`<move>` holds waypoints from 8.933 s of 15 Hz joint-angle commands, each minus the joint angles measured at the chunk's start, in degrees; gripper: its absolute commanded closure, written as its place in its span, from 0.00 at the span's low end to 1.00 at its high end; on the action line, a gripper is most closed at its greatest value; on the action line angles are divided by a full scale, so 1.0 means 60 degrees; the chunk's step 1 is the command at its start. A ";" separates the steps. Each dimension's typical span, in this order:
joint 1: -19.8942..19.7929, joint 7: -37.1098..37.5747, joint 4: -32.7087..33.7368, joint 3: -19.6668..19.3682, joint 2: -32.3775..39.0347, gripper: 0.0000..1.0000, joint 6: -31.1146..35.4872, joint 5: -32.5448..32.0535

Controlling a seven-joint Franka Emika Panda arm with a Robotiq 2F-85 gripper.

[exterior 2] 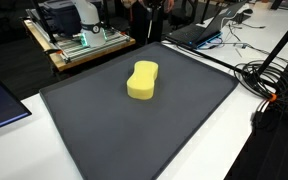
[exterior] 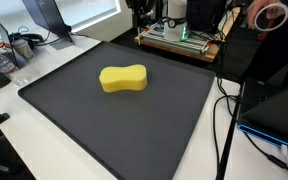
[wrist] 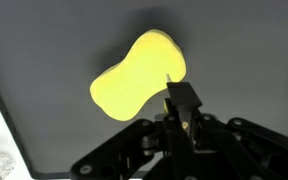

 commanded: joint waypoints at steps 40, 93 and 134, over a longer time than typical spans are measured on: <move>0.0964 0.0370 0.1360 -0.3222 0.4756 0.97 0.3882 -0.0263; -0.3037 -0.5629 0.9921 -0.1927 0.9781 0.97 -0.3466 0.5689; 0.3549 0.6400 0.3154 -0.2693 0.4549 0.97 -0.1026 -0.4478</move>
